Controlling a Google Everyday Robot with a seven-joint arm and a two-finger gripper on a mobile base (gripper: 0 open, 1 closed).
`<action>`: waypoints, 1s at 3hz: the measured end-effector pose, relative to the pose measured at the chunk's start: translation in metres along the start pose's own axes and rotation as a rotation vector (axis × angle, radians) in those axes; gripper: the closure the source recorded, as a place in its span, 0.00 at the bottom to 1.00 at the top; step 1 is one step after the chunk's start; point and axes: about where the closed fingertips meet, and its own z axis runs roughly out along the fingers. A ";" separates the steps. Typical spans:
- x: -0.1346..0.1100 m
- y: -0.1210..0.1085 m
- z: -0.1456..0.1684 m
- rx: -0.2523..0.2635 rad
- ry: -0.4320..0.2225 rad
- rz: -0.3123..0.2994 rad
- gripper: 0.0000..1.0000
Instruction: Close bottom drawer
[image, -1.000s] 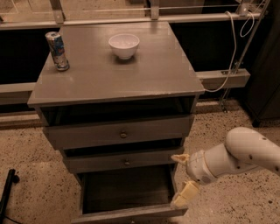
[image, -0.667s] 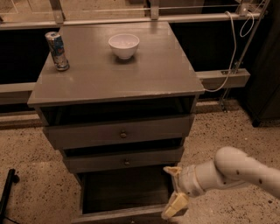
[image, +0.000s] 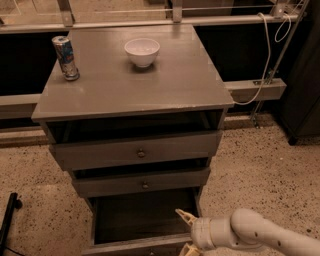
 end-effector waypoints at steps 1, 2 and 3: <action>0.020 0.013 0.030 0.025 -0.023 -0.070 0.00; 0.054 0.029 0.083 -0.017 -0.070 -0.035 0.00; 0.079 0.041 0.120 -0.045 -0.094 0.017 0.00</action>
Offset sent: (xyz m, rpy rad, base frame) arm -0.0286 0.0603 -0.1323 0.1211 0.0013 0.0606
